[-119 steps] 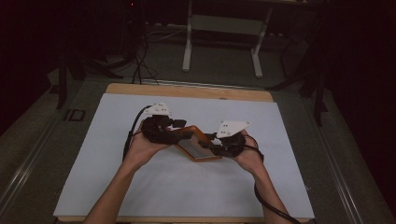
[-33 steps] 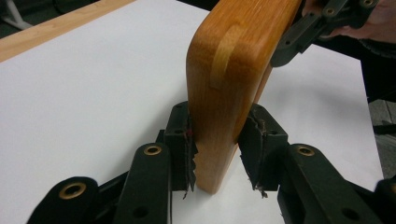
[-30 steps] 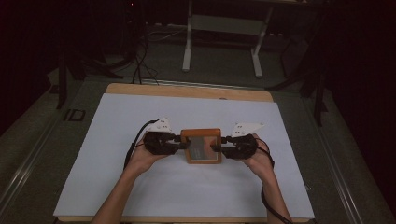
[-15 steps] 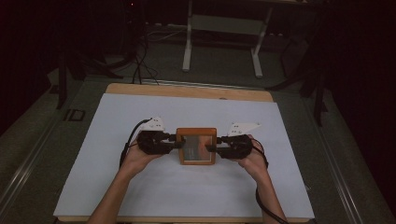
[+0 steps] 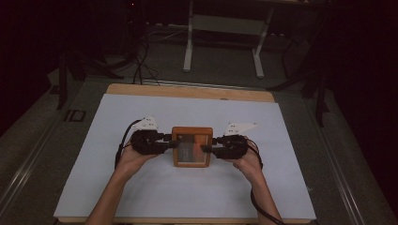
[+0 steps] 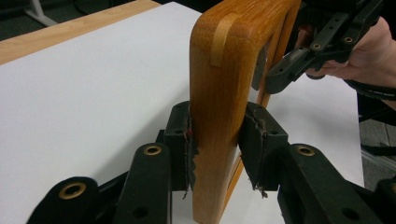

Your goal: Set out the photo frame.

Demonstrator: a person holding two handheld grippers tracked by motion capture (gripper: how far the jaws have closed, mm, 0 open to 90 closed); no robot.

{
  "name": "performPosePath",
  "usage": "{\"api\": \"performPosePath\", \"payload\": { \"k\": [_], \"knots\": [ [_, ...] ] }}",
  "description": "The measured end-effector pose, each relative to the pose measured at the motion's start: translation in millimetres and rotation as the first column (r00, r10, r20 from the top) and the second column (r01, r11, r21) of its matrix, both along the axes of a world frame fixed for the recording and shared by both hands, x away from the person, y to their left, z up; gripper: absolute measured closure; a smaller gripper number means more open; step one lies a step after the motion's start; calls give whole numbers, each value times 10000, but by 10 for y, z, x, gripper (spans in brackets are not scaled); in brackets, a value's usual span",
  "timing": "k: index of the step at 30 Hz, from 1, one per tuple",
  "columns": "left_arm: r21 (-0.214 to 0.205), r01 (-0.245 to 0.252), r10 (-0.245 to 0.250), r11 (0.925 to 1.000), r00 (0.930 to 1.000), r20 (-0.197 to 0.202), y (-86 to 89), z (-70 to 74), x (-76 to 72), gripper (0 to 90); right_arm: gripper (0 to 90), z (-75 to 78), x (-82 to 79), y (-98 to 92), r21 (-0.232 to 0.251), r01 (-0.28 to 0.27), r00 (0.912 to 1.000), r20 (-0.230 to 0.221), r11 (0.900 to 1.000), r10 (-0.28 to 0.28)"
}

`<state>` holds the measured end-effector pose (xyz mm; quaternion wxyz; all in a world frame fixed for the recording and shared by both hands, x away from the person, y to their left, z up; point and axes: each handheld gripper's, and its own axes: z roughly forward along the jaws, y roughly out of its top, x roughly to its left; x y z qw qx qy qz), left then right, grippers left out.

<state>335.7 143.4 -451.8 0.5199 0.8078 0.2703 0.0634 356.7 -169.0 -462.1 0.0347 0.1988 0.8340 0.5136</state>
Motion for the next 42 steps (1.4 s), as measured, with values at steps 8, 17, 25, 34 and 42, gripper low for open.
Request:
{"api": "performPosePath", "payload": {
  "k": [8,17,25,34,42],
  "knots": [
    [-98,-183,182,9998,9997,-168,67,-17,15,659,624,-56,27,69,217,46,9997,-260,9998,-40],
    [-366,-278,255,9989,9978,-614,109,-60,69,659,626,-102,63,90,418,122,9979,-634,9991,-95],
    [-384,-372,334,9986,9948,-958,109,-104,96,660,626,-166,89,91,509,199,9948,-1012,9985,-147],
    [-297,-474,432,9984,9906,-1298,100,-139,121,658,625,-216,108,88,514,285,9907,-1346,9983,-214],
    [-391,-603,541,9974,9882,-1435,102,-155,150,657,625,-229,129,90,568,358,9888,-1465,9977,-271]
  ]
}}
